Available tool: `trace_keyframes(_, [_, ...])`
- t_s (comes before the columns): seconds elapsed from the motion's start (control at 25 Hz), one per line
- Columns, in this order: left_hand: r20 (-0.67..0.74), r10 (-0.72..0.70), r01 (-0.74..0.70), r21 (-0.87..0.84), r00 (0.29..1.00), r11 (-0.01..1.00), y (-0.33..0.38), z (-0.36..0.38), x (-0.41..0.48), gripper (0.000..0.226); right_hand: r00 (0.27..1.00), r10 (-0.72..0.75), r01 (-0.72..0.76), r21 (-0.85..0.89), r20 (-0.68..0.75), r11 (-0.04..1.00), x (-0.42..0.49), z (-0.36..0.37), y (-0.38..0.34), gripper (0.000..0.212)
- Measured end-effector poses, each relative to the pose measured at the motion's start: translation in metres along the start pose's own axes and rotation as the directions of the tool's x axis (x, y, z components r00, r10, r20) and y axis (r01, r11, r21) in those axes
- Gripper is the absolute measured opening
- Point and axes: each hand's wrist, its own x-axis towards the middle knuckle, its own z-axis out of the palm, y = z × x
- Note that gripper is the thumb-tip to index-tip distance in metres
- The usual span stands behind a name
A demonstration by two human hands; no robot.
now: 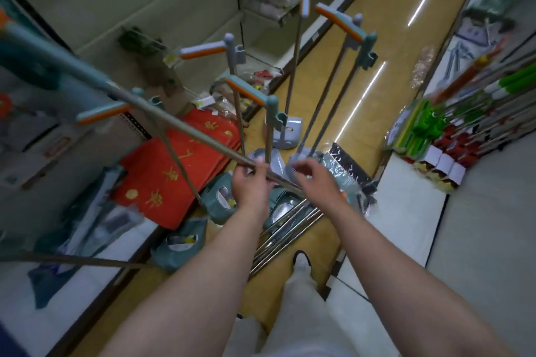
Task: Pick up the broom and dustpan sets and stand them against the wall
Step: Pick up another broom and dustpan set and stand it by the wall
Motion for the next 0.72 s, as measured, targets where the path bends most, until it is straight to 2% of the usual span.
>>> trace_keyframes(0.08, [0.053,0.08,-0.081,0.019,0.995,0.997,0.011,0.002,-0.009,0.005,0.974,-0.223,0.225,0.146,-0.032,0.963,-0.015,0.0,-0.057,0.02])
trace_keyframes(0.12, [0.09,0.089,-0.093,0.033,0.992,0.995,0.018,0.003,-0.014,0.011,0.949,-0.314,0.313,0.163,-0.025,0.936,-0.02,0.0,-0.081,0.021])
trace_keyframes(0.16, [0.113,0.061,-0.066,0.045,0.992,0.997,0.021,0.005,-0.019,0.018,0.924,-0.381,0.38,0.154,-0.024,0.912,-0.023,0.0,-0.102,0.023])
trace_keyframes(0.24, [0.11,0.092,-0.104,0.115,0.99,0.988,0.029,0.007,-0.03,0.024,0.878,-0.474,0.477,0.053,-0.067,0.877,-0.026,0.001,-0.133,0.018])
trace_keyframes(0.32, [0.082,0.187,-0.201,0.244,0.979,0.949,0.026,0.002,-0.028,0.018,0.861,-0.498,0.498,-0.031,-0.099,0.867,-0.024,0.005,-0.147,0.015])
trace_keyframes(0.44, [0.074,0.179,-0.193,0.282,0.981,0.94,0.024,-0.018,-0.034,0.022,0.844,-0.532,0.533,-0.002,0.071,0.846,-0.025,0.021,-0.15,0.022])
trace_keyframes(0.56, [0.03,0.25,-0.249,0.269,0.968,0.931,0.027,-0.052,-0.029,0.009,0.778,-0.605,0.62,-0.052,0.168,0.783,-0.031,0.053,-0.155,0.027])
trace_keyframes(0.64, [0.092,0.27,-0.285,0.343,0.959,0.895,0.033,-0.085,-0.023,0.012,0.752,-0.617,0.639,-0.031,0.232,0.768,-0.037,0.077,-0.166,0.02])
trace_keyframes(0.72, [0.136,0.21,-0.245,0.35,0.968,0.904,0.041,-0.125,-0.019,0.016,0.731,-0.622,0.652,-0.017,0.282,0.758,-0.039,0.098,-0.177,0.017])
